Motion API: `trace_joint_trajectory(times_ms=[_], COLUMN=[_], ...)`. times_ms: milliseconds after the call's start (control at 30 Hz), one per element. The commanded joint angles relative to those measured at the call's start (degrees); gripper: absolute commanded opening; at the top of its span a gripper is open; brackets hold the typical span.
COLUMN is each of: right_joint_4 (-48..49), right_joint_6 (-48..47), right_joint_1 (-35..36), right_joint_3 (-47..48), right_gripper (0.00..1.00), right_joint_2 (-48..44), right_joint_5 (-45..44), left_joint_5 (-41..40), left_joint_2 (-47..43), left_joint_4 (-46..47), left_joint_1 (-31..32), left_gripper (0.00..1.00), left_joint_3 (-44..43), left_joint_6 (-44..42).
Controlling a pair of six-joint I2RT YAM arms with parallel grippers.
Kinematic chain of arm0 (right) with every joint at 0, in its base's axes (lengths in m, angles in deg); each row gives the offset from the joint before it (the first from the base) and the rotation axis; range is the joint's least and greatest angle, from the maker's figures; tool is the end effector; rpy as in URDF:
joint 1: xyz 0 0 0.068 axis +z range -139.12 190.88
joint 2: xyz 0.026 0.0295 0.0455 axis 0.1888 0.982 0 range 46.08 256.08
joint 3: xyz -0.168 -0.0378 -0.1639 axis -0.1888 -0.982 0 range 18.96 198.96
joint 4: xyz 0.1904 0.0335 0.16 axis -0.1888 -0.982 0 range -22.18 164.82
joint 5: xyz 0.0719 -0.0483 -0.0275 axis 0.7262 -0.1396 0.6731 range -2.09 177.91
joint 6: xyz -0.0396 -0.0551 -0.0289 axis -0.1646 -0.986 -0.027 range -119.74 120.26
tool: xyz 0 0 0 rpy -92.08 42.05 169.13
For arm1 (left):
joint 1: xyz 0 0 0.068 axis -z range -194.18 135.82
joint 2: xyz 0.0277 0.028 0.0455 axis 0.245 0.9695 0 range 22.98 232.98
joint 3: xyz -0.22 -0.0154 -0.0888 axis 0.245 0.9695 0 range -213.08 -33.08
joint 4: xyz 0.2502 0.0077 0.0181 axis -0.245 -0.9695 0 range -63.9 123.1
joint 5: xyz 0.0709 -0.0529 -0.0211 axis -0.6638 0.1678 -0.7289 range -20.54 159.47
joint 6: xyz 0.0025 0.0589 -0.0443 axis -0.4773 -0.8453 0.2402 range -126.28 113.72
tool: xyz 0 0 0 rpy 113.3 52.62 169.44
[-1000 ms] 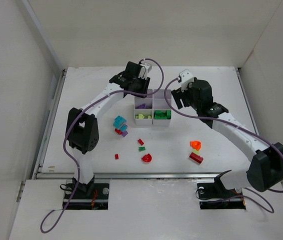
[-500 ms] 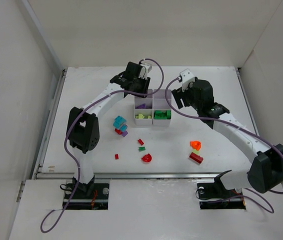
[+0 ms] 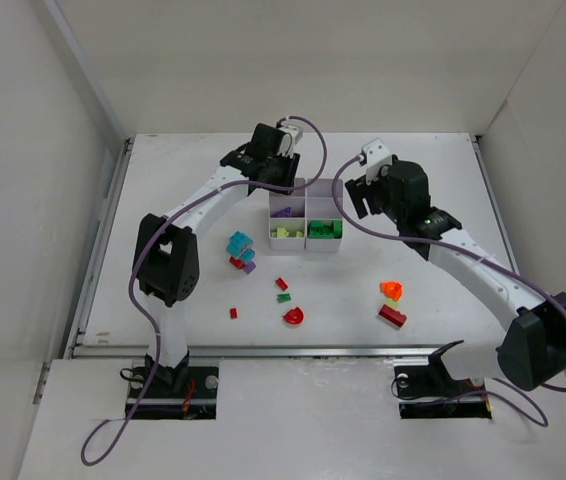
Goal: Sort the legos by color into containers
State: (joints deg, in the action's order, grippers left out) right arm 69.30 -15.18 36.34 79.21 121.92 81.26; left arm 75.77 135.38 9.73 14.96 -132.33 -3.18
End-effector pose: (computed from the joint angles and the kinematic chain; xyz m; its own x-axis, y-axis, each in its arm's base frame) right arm 0.3026 0.1361 0.2804 -0.2256 -0.4003 -0.8882 -0.4040 0.8680 -0.2886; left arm 0.3956 -0.2284 0.2487 -0.5495 0.2449 -0.7988 0.5322 0.8396 -0.1087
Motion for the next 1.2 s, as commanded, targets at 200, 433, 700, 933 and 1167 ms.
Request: trace_joint_trajectory(times_ms=[200,433,700,933,1167], right_joint_4=[2.88,2.88,1.57,0.86,0.33], right_joint_6=[0.68,1.2,2.25,2.26,2.26], right_joint_1=[-0.49,-0.49,-0.49,2.93,6.8], right_joint_3=[-0.4,-0.4,0.83,1.36,1.36], right_gripper=[0.8,0.8,0.83,0.84,0.86], right_joint_2=[-2.62,-4.29,-6.05,-5.53,-6.57], right_joint_5=[0.06,0.59,3.93,3.94,3.93], left_joint_5=[1.08,2.22,3.72,0.02,0.02], left_joint_2=[-0.51,-2.1,-10.0,-20.46,-27.14], left_joint_4=[0.44,-0.88,-11.94,-24.16,-26.02], left_joint_1=[-0.23,-0.23,0.3,0.3,0.3], left_gripper=[0.66,0.67,0.93,1.0,0.97], left_joint_3=[-0.87,-2.1,-6.67,2.71,15.19], left_joint_6=[0.77,0.77,-11.68,-22.07,-25.06])
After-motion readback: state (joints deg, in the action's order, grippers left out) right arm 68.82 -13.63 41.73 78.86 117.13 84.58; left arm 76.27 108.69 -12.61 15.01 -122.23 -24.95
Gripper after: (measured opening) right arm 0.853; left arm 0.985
